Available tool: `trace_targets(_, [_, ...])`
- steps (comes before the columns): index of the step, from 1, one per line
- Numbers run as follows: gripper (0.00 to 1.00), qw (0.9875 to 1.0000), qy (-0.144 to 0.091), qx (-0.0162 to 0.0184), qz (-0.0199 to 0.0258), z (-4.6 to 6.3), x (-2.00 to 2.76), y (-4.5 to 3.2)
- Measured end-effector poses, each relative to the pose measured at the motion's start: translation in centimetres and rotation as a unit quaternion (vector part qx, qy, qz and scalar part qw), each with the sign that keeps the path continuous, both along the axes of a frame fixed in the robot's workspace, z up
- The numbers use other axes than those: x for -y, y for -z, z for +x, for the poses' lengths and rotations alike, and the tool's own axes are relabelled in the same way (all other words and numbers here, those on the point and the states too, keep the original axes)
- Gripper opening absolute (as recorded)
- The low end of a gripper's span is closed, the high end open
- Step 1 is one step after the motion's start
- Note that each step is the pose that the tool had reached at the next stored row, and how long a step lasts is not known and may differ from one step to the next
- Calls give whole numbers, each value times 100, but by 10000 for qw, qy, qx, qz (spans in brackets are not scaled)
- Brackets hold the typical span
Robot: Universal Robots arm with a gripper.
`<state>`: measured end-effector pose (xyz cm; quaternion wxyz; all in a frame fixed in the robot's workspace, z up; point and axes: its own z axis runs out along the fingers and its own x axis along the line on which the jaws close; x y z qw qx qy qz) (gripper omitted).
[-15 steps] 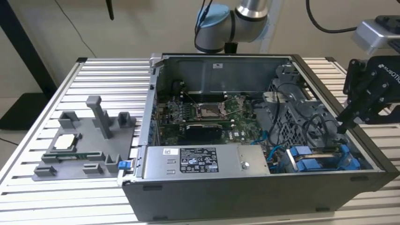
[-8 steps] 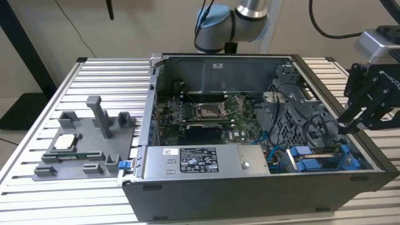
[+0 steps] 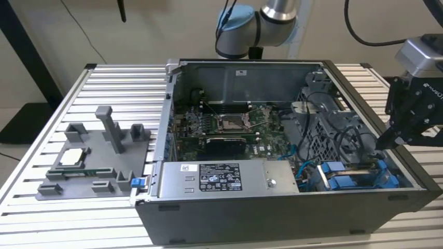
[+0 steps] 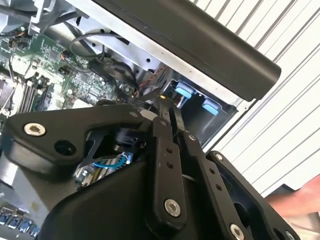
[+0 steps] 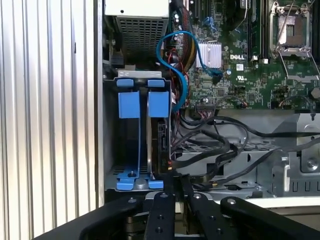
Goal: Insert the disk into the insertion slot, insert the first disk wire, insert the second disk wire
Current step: 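Insert the second disk wire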
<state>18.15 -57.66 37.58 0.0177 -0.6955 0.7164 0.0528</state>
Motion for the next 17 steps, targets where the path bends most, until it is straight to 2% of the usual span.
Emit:
trace_targets(3, [0, 10000, 4, 0, 22, -6, 47, 12])
trace_targets(11, [0, 9998, 16, 0, 176, -124, 91, 10])
trace_targets(13, [0, 9998, 16, 0, 218, -165, 96, -10])
trace_targets(17, [0, 9997, 19, 0, 261, -253, 104, -90])
